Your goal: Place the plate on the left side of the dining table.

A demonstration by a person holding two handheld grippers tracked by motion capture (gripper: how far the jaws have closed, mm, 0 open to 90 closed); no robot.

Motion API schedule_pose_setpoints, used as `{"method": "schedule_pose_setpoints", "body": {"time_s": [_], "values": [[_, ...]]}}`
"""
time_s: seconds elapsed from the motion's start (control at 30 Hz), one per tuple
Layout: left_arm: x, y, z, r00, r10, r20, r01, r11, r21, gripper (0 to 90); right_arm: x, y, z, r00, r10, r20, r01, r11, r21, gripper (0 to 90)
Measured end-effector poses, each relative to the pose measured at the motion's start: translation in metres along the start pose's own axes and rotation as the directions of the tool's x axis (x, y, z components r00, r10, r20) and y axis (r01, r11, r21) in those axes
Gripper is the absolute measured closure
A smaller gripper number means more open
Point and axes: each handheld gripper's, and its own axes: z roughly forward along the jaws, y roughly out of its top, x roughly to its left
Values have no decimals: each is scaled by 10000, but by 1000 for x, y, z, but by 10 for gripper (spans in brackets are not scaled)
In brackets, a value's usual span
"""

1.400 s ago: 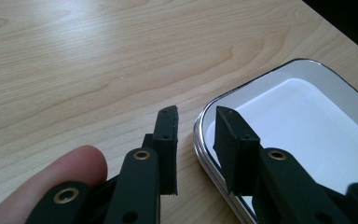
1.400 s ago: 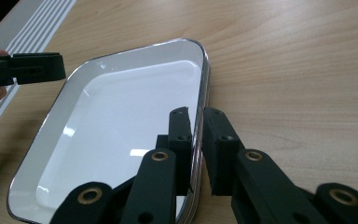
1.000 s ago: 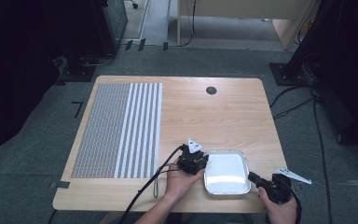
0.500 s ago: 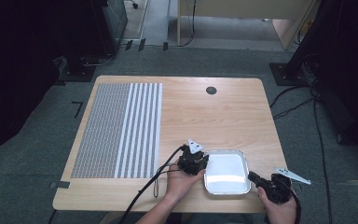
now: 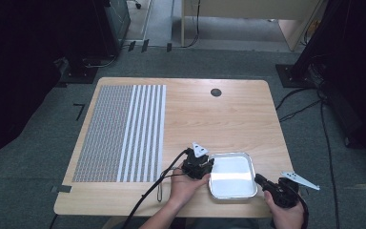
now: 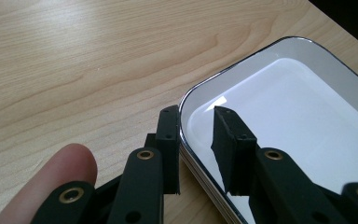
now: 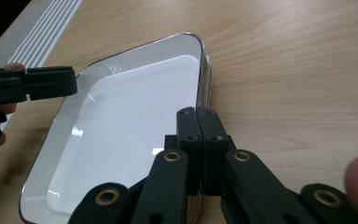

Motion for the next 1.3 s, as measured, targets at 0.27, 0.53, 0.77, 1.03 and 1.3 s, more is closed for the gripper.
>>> {"method": "schedule_pose_setpoints", "body": {"time_s": [0.27, 0.53, 0.77, 1.03, 1.3], "values": [[-4, -1, 1, 10000, 8, 45, -8, 10000, 1, 719, 5, -1, 4, 9994, 13, -349, -15, 10000, -48, 862], [-4, -2, 2, 10000, -71, 1, 71, 10000, 11, 701, 0, 1, 0, 9997, 150, 210, -141, 9990, -423, 860], [-5, -1, -2, 9999, -157, 70, 157, 9999, -8, 704, -4, 0, 3, 9991, 410, -127, -409, 9992, 29, 864], [-5, -1, -6, 9995, -196, 235, 196, 9998, -8, 699, -12, 0, 3, 9913, 1124, -678, -1126, 9936, 4, 849], [-4, -2, -5, 9993, -253, 260, 253, 9997, 27, 695, -19, 2, 3, 9761, 1760, -1274, -1774, 9841, 8, 843]]}}
